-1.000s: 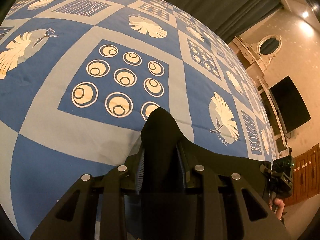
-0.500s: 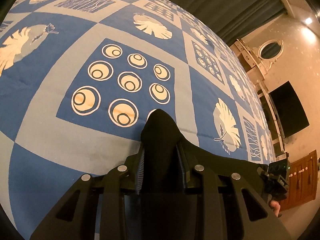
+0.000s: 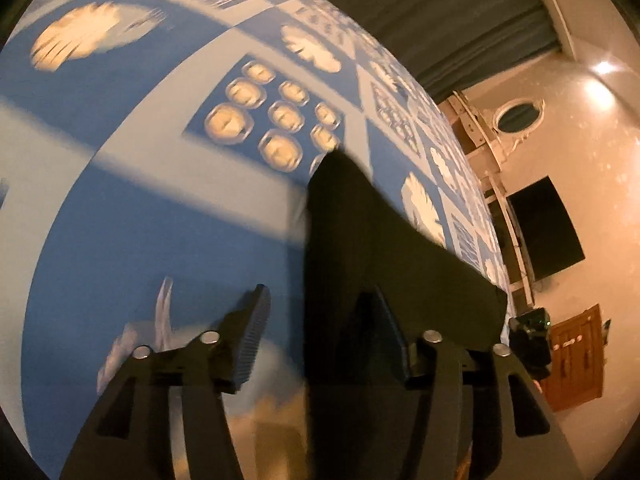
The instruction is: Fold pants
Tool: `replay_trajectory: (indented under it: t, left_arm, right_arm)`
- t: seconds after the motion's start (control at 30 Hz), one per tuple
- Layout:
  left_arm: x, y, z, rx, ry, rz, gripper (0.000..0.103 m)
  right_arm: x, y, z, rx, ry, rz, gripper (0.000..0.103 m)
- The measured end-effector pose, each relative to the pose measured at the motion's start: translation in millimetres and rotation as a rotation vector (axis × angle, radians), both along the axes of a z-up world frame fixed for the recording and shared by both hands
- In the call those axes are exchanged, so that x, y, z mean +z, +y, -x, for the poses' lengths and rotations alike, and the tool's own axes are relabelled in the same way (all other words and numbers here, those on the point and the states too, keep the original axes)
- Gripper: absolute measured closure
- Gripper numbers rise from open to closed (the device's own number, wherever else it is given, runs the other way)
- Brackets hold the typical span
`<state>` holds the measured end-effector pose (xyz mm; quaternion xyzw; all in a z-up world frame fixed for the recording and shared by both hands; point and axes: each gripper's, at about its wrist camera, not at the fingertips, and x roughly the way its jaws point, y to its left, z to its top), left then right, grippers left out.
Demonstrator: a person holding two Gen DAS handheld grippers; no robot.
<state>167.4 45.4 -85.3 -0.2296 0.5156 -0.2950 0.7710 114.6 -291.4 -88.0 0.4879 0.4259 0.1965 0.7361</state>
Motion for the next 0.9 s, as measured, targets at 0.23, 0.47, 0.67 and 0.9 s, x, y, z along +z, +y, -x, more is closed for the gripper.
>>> replay_trajectory:
  t: [0.23, 0.47, 0.67, 0.9]
  left_arm:
    - [-2.1, 6.4, 55.3, -0.011, 0.041, 0.026, 0.037]
    - [-0.8, -11.6, 72.3, -0.057, 0.007, -0.015, 0.036]
    - [3.2, -18.0, 71.8, -0.053, 0.036, -0.03, 0.066]
    - [-3.2, -11.0, 72.2, -0.043, 0.04, -0.003, 0.07]
  right_arm:
    - [0.9, 35.7, 32.2, 0.11, 0.02, -0.011, 0.024]
    - [-4.3, 43.0, 44.2, 0.086, 0.045, -0.001, 0.061]
    - [4.2, 43.1, 50.6, 0.06, 0.031, -0.08, 0.067]
    - [-13.2, 36.4, 47.9, 0.056, 0.058, -0.128, 0.069]
